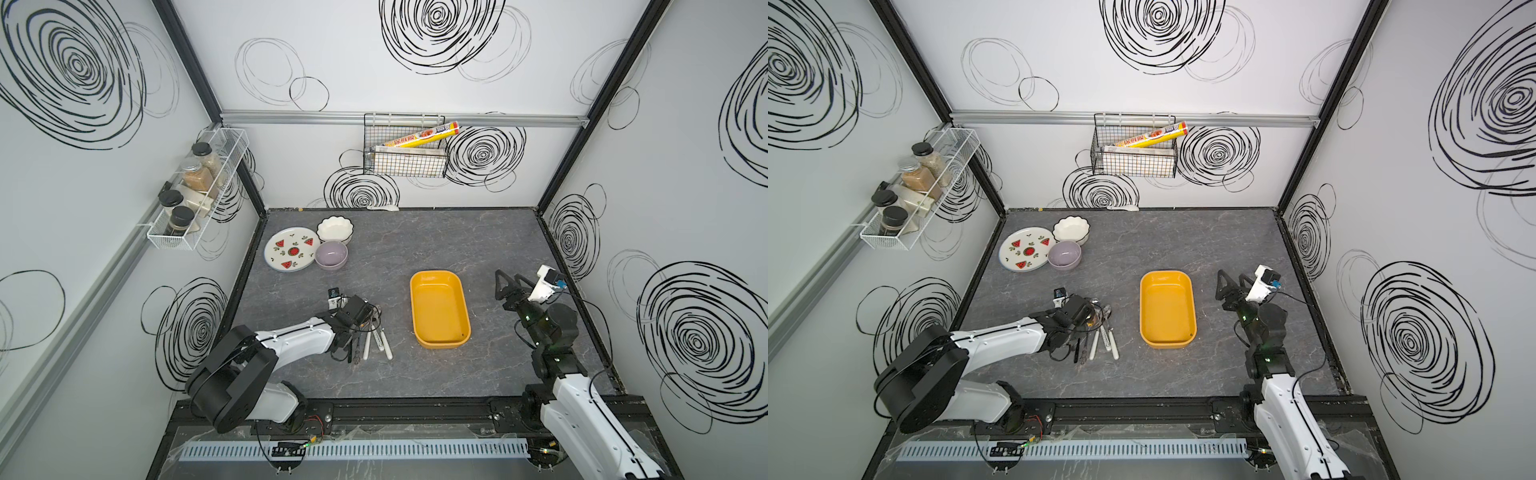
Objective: Put the spoon into the storage box
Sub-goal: Pick up the spoon from the center of the board.
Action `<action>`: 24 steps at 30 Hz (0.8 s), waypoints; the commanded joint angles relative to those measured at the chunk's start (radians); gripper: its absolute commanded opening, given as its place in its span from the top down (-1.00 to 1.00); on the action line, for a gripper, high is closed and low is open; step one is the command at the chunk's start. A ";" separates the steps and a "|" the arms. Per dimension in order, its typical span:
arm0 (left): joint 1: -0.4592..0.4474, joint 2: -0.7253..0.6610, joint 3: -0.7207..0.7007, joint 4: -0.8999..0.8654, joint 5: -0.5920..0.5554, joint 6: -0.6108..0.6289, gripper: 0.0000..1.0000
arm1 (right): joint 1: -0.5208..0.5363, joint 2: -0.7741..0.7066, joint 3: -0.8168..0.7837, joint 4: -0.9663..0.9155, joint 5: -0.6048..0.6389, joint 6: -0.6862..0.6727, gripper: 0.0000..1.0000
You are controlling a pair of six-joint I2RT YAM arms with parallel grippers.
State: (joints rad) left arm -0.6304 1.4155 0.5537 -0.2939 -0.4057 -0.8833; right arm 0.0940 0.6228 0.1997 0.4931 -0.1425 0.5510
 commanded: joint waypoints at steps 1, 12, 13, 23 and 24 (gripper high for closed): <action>-0.028 0.079 -0.030 -0.148 0.149 -0.050 0.15 | 0.003 -0.025 -0.011 0.010 0.001 0.008 -0.62; -0.036 0.051 0.007 -0.202 0.124 -0.065 0.74 | 0.003 -0.056 -0.019 0.009 0.010 0.013 -0.62; -0.031 0.045 0.008 -0.202 0.118 -0.066 0.82 | 0.003 -0.056 -0.019 0.009 0.010 0.013 -0.62; -0.008 -0.132 0.066 -0.258 0.022 -0.072 1.00 | 0.003 -0.032 -0.023 0.022 0.018 0.016 -0.62; -0.007 -0.150 0.080 -0.268 0.016 -0.069 1.00 | 0.003 -0.029 -0.027 0.028 0.019 0.016 -0.62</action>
State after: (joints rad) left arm -0.6449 1.3178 0.5941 -0.4961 -0.3683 -0.9478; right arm 0.0940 0.5926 0.1879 0.4946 -0.1318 0.5583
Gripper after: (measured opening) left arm 0.155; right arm 0.811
